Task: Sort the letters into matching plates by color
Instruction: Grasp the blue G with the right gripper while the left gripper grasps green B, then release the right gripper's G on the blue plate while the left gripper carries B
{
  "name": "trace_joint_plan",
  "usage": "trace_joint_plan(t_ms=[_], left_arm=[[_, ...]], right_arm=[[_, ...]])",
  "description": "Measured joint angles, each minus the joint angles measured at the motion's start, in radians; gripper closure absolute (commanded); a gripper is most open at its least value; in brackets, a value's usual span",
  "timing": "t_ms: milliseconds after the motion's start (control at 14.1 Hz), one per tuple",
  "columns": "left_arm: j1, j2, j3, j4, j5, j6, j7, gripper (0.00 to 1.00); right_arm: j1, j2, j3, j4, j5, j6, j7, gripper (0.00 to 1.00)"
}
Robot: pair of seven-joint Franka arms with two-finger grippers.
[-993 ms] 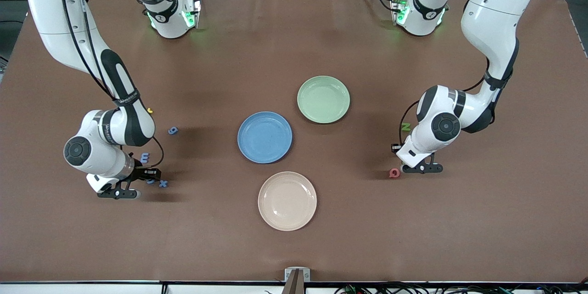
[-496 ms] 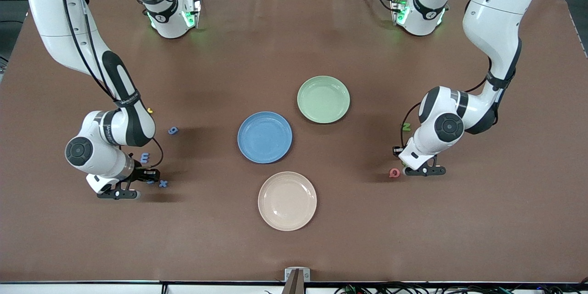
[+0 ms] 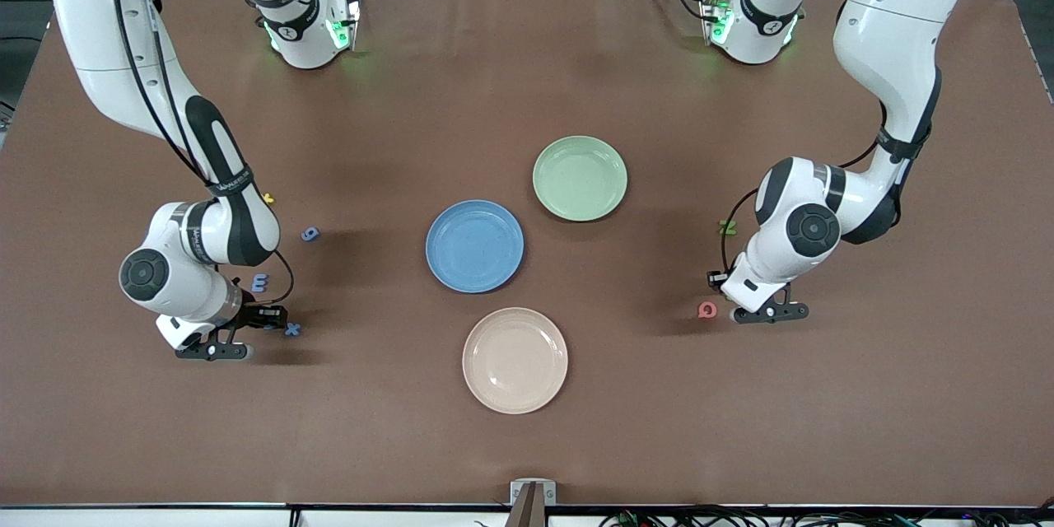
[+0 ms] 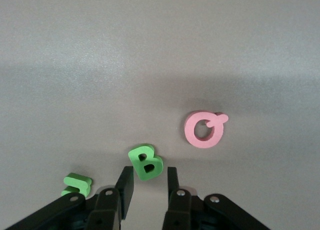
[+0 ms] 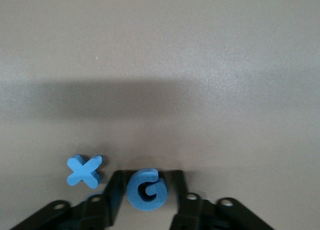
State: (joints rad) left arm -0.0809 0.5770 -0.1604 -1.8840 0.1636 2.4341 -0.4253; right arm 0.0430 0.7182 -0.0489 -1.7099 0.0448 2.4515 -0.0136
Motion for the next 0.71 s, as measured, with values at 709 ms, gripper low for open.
trace_joint_plan(t_ms=[709], left_arm=[[0.001,0.046,0.001,0.032,0.0,0.001,-0.083,0.54]], right_arm=[[0.029,-0.003,0.009,0.101,0.0,-0.182,0.095,0.99]])
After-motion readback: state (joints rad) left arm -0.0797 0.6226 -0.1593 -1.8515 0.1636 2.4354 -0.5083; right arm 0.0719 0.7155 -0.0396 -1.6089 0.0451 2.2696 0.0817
